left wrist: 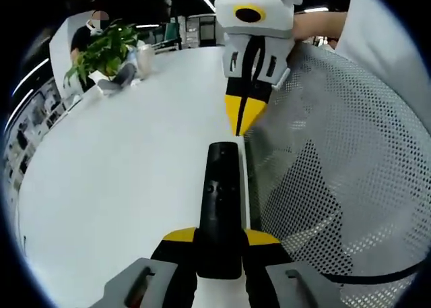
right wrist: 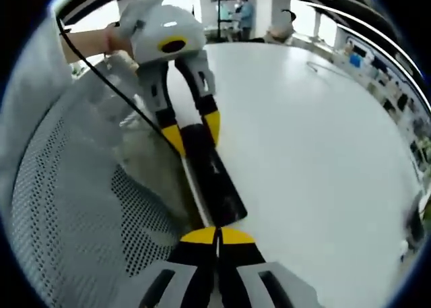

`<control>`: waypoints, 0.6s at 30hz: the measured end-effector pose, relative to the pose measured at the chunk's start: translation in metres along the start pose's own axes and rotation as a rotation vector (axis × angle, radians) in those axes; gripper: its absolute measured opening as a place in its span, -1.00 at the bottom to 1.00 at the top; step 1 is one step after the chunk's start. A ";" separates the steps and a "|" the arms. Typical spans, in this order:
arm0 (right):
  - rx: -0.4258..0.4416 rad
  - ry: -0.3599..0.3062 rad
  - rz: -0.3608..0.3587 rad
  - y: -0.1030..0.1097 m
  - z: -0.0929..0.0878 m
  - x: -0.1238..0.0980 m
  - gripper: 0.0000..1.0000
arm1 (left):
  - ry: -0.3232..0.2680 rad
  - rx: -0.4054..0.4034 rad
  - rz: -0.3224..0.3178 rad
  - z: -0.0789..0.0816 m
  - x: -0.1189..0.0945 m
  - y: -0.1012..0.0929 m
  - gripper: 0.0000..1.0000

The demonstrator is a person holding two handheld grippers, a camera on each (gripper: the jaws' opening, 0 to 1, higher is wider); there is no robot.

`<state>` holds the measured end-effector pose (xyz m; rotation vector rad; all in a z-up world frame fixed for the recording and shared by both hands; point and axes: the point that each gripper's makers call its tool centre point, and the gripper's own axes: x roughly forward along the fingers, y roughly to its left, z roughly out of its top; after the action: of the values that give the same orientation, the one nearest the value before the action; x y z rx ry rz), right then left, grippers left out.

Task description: Press the specified remote control buttons in sequence, fully releasing each button before pressing the next.

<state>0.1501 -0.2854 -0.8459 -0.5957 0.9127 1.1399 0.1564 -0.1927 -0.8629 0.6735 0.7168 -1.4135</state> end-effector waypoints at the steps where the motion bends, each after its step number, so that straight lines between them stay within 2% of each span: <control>1: 0.000 0.000 -0.004 -0.003 0.001 0.000 -1.00 | -0.002 0.001 0.001 0.000 0.000 0.000 -0.51; 5: 0.014 -0.010 0.000 -0.010 0.007 0.003 -1.00 | -0.021 -0.006 0.004 0.000 0.000 0.000 -0.51; 13: -0.025 0.015 0.027 -0.006 0.008 0.010 -1.00 | -0.082 -0.029 0.014 0.000 0.000 0.000 -0.51; 18: -0.056 0.030 0.031 -0.006 0.011 0.014 -1.00 | -0.099 -0.026 0.014 0.001 -0.001 -0.001 -0.51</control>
<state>0.1614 -0.2722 -0.8522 -0.6472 0.9207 1.1900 0.1558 -0.1931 -0.8619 0.5835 0.6505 -1.4128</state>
